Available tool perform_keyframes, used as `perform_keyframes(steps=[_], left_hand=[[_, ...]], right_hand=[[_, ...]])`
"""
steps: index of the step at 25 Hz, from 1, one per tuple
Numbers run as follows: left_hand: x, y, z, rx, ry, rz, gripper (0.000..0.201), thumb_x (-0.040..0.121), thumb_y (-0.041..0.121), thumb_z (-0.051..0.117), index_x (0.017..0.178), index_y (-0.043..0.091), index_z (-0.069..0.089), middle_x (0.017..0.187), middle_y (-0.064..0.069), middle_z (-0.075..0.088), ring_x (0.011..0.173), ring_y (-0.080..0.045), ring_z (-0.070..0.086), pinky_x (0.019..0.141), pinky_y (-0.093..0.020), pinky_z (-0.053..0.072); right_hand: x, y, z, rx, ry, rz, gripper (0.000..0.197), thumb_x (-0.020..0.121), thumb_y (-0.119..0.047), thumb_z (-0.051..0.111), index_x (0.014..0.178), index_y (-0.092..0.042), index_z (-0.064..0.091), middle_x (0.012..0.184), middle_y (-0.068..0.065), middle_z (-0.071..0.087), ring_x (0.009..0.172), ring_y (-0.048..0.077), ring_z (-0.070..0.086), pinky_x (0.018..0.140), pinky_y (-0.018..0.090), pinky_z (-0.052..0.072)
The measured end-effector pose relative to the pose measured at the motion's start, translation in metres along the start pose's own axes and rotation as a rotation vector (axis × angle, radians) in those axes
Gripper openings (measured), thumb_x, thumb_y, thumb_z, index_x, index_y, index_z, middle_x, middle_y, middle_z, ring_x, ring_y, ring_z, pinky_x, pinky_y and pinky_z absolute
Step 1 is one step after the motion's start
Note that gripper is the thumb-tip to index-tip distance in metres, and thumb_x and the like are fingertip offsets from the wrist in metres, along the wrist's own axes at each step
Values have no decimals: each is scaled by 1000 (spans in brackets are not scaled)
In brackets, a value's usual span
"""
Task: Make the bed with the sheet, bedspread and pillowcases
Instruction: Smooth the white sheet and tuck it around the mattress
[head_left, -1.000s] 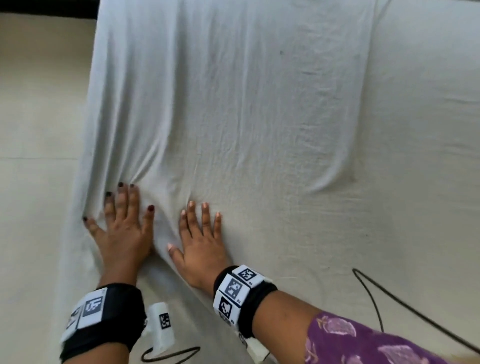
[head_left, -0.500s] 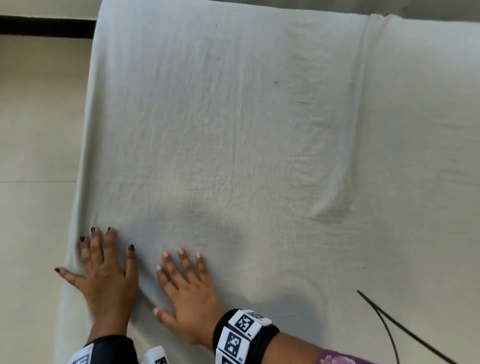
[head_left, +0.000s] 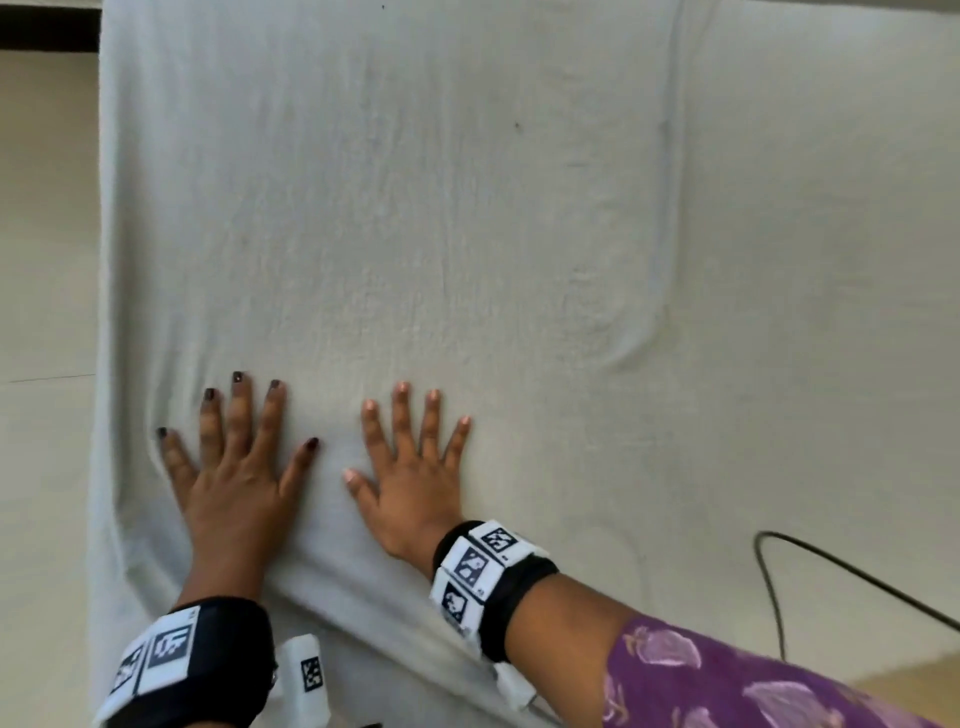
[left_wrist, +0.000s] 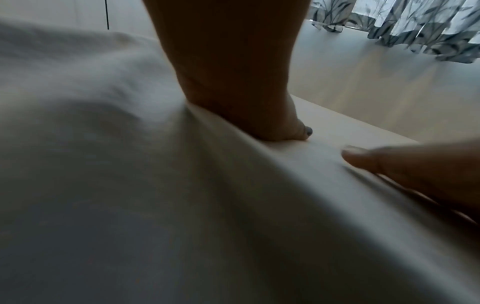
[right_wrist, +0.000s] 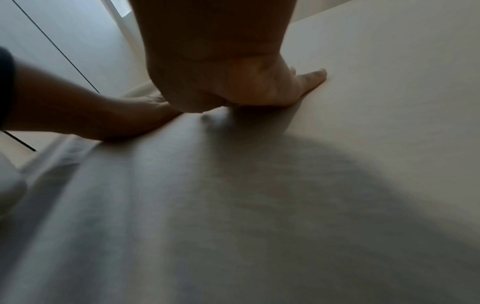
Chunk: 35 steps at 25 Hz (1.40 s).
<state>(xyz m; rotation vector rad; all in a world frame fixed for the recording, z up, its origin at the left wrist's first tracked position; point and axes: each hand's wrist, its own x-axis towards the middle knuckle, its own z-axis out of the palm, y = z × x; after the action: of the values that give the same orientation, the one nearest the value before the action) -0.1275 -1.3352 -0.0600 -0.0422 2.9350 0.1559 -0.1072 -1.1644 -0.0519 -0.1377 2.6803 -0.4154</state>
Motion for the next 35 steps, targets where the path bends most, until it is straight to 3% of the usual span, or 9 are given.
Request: perform_keyframes(steps=[3, 8, 12, 14, 20, 25, 28, 33, 35], left_hand=[[-10, -33, -6, -7, 4, 17, 74, 86, 66, 21, 152, 35, 18, 162, 4, 11, 148, -26, 10, 112, -35, -21], [-35, -70, -14, -171, 20, 120, 70, 89, 52, 26, 149, 18, 34, 159, -9, 24, 145, -32, 22, 116, -46, 10], [-106, -69, -10, -376, 168, 49, 57, 93, 33, 34, 144, 7, 40, 155, -16, 30, 144, -30, 25, 117, -46, 9], [-145, -62, 2, -345, 203, -3, 55, 95, 31, 35, 145, 8, 36, 156, -17, 28, 144, -30, 23, 116, -49, 10], [-186, -65, 25, -160, 17, -61, 64, 95, 44, 28, 153, 20, 20, 161, -8, 14, 147, -28, 15, 114, -61, 8], [-211, -98, 38, -213, 32, -175, 68, 95, 57, 22, 153, 21, 20, 161, -11, 16, 144, -37, 22, 107, -65, 21], [-220, -111, 45, -343, 53, -172, 71, 94, 63, 15, 153, 22, 19, 159, -13, 18, 142, -37, 26, 107, -63, 24], [-222, -124, 51, -614, 139, -102, 70, 92, 46, 35, 152, 11, 23, 159, -12, 21, 145, -21, 22, 112, -53, 26], [-222, -119, 43, -734, 155, -197, 70, 92, 49, 31, 152, 14, 22, 159, -7, 24, 146, -18, 22, 116, -45, 24]], right_hand=[[-5, -52, 10, -5, -66, -19, 71, 95, -54, 27, 152, -26, -5, 157, 9, -23, 138, 39, -32, 103, 66, -24], [-15, -82, 14, 30, -88, -42, 65, 99, -49, 28, 153, -27, 0, 160, 4, -16, 143, 32, -22, 110, 61, -10], [-85, -125, 42, 408, 254, 15, 58, 97, -33, 27, 150, -10, 25, 160, 8, 13, 148, 22, 3, 117, 46, 3], [-135, -142, 68, 420, 341, 61, 55, 97, -26, 31, 148, -7, 29, 158, 9, 19, 148, 21, 9, 117, 43, 9], [-193, -135, 125, 55, 122, 152, 68, 92, -35, 37, 152, -9, 17, 159, 15, 15, 145, 32, 17, 110, 51, 17], [-208, -166, 151, -32, 150, 57, 65, 93, -37, 37, 151, -14, 22, 158, 13, 17, 144, 37, 16, 107, 57, 18], [-216, -174, 154, -69, 107, 52, 68, 92, -42, 36, 152, -14, 20, 159, 11, 14, 144, 37, 16, 107, 57, 18], [-222, -176, 158, -135, 102, -16, 73, 89, -50, 39, 152, -18, 21, 160, 9, 12, 144, 38, 15, 106, 58, 14], [-223, -174, 152, -113, 88, -34, 75, 88, -53, 39, 151, -16, 23, 160, 11, 12, 145, 39, 11, 108, 59, 11]])
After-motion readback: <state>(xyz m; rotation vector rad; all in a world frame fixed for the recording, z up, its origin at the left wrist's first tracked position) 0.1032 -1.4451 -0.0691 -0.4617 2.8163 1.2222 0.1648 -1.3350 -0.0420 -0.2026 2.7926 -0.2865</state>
